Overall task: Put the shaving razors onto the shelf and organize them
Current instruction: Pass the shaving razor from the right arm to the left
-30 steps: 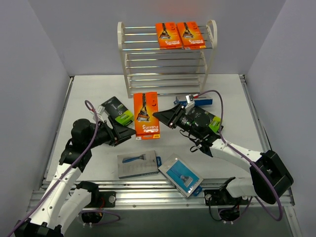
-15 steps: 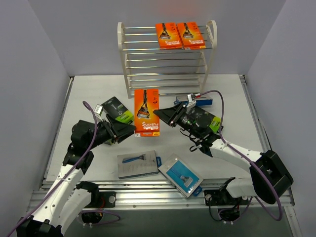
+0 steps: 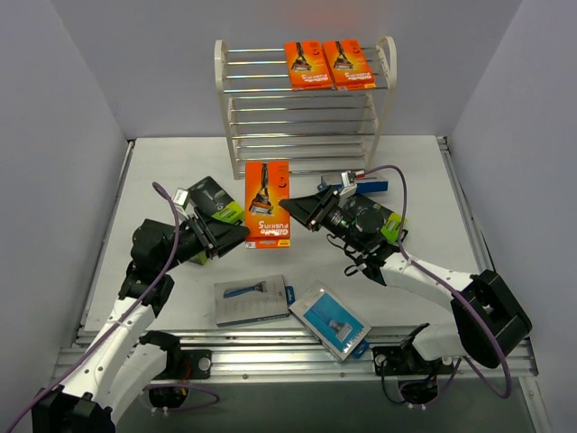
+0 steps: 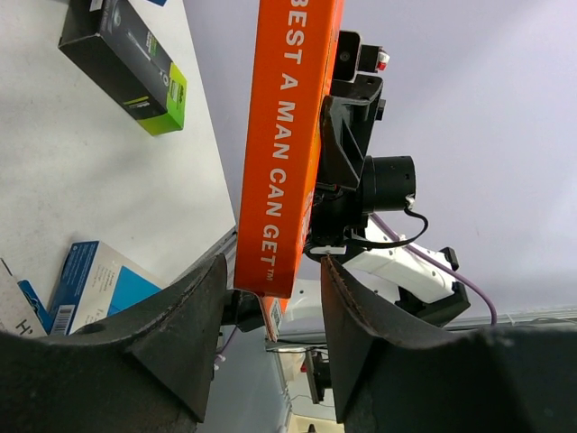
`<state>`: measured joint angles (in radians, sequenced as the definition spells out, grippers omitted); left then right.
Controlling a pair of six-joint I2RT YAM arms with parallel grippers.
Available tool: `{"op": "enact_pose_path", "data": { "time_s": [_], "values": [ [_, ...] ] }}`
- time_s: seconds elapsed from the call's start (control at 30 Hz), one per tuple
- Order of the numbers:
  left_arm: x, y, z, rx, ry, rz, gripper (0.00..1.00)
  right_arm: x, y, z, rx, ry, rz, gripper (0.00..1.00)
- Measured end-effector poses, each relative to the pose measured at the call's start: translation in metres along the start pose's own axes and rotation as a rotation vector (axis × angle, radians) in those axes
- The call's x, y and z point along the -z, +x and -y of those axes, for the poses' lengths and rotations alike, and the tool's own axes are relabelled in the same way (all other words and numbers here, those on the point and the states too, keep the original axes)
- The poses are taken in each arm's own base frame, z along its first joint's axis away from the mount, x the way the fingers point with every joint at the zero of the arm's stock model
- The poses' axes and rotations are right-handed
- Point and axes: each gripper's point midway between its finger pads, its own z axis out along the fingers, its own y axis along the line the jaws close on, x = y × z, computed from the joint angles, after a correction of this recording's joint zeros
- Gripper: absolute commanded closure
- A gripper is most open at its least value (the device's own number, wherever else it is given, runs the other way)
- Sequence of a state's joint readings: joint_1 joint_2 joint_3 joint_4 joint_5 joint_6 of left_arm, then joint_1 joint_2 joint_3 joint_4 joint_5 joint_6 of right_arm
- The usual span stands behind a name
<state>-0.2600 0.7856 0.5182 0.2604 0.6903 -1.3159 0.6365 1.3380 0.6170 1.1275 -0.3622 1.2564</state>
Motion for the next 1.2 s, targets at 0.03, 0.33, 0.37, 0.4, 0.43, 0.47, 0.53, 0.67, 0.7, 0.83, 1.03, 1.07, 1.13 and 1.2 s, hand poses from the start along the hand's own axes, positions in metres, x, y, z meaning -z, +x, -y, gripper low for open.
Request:
{"op": "enact_pose_path", "data": {
  "time_s": [0.03,0.33,0.37,0.4,0.43,0.47,0.53,0.67,0.7,0.83,1.03,1.07,1.13,1.2],
  "values": [
    [-0.0007,0.0004,0.0002,0.001,0.002,-0.003,0.46,0.0,-0.0002,-0.0005,0.0,-0.002,0.001,1.0],
    [-0.0026,0.0044,0.0034,-0.005,0.021,-0.016,0.53,-0.0015,0.0005,-0.0067,-0.005,-0.032,0.003,1.0],
    [-0.0027,0.0044,0.0035,-0.004,0.022,-0.016,0.55,-0.0021,0.0008,-0.0064,-0.009,-0.034,0.003,1.0],
    [-0.0028,0.0044,0.0036,-0.004,0.022,-0.017,0.57,-0.0026,0.0012,-0.0052,-0.015,-0.033,0.002,1.0],
    [-0.003,0.0043,0.0033,-0.005,0.022,-0.017,0.62,-0.0033,0.002,-0.0042,-0.02,-0.033,0.0,1.0],
    [-0.0032,0.0044,0.0029,-0.004,0.021,-0.017,0.64,-0.0039,0.0028,-0.0043,-0.026,-0.036,-0.001,1.0],
    [-0.0035,0.0041,0.0023,-0.004,0.019,-0.017,0.7,-0.0043,0.0026,-0.0038,-0.032,-0.037,0.002,1.0],
    [-0.0036,0.0041,0.0021,-0.004,0.02,-0.017,0.8,-0.0044,0.0025,-0.0038,-0.037,-0.04,0.004,1.0],
    [-0.0036,0.0041,0.0022,-0.004,0.02,-0.017,0.82,-0.0044,0.0024,-0.0038,-0.037,-0.041,0.005,1.0],
    [-0.0036,0.004,0.0021,-0.004,0.02,-0.016,0.97,-0.0045,0.0023,-0.0038,-0.037,-0.04,0.005,0.89],
    [-0.003,0.004,0.0011,0.0,0.013,-0.013,0.98,-0.0044,0.0026,-0.0022,-0.038,-0.033,0.004,0.71],
    [-0.0029,0.0041,0.0005,0.003,0.01,-0.012,0.98,-0.0044,0.0026,-0.0019,-0.038,-0.032,0.004,0.68],
    [-0.0023,0.0046,-0.0018,0.01,-0.002,-0.01,0.98,-0.0044,0.003,-0.0008,-0.04,-0.027,0.002,0.59],
    [-0.0015,0.0049,-0.0049,0.019,-0.018,-0.006,0.98,-0.0043,0.0031,-0.0005,-0.036,-0.026,0.002,0.53]
  ]
}}
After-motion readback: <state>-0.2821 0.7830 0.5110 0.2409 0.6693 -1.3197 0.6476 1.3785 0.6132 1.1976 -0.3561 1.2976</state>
